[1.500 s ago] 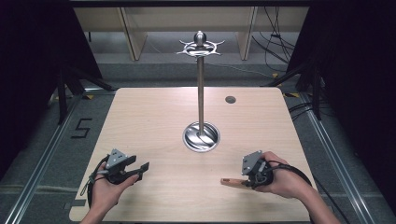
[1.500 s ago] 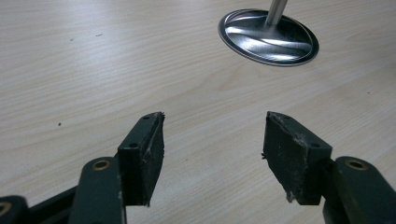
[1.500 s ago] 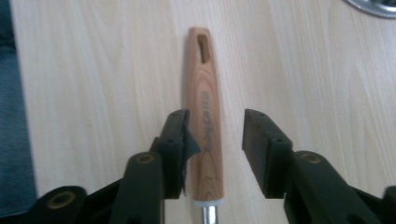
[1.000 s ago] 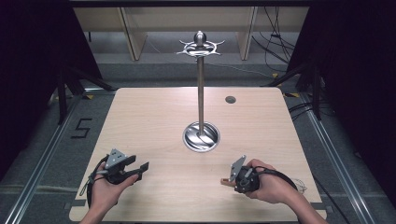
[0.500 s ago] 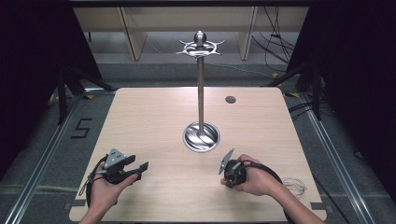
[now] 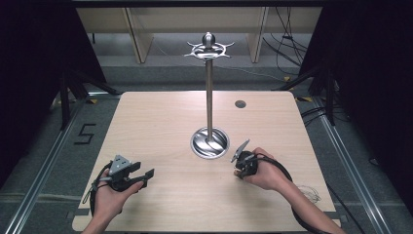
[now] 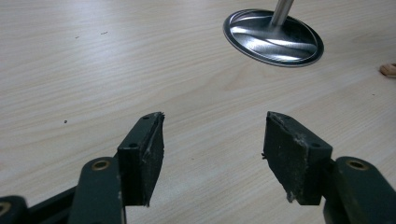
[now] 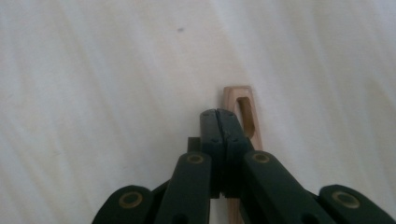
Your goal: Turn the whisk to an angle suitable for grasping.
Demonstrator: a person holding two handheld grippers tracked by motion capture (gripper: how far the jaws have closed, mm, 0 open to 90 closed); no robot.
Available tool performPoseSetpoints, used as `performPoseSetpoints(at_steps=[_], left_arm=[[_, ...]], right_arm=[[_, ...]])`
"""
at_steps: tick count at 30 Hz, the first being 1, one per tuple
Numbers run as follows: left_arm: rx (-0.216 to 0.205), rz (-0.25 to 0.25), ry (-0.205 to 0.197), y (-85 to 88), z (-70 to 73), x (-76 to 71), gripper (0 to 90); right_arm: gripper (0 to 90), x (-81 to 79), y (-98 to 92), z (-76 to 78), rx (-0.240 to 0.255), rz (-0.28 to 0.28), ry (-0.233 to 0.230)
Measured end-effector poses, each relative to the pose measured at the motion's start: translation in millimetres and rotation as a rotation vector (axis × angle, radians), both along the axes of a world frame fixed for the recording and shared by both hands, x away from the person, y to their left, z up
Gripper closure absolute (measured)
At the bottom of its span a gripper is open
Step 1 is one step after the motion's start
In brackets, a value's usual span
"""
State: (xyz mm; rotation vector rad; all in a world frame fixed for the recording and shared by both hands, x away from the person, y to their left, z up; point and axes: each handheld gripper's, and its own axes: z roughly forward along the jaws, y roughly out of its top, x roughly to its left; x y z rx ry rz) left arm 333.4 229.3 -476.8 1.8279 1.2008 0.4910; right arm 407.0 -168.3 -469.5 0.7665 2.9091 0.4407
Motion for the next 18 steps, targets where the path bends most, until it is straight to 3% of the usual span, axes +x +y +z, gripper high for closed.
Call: performPoseSetpoints(at_steps=[9, 12, 18], left_arm=[[-0.007, 0.002, 0.008, -1.9, -1.1, 3.1, 37.4], [-0.013, 0.004, 0.012, -2.7, -2.4, 4.2, 37.5], [-0.012, -0.003, 0.014, -5.0, -1.4, 3.2, 37.4]], right_arm=[[90.0, 16.0, -16.1, 1.5, 0.043, -0.112, -0.033], [89.5, 16.1, -18.0, 2.2, 0.055, -0.116, -0.028], [76.8, 11.7, -27.3, 18.0, 0.076, -0.1, -0.039]])
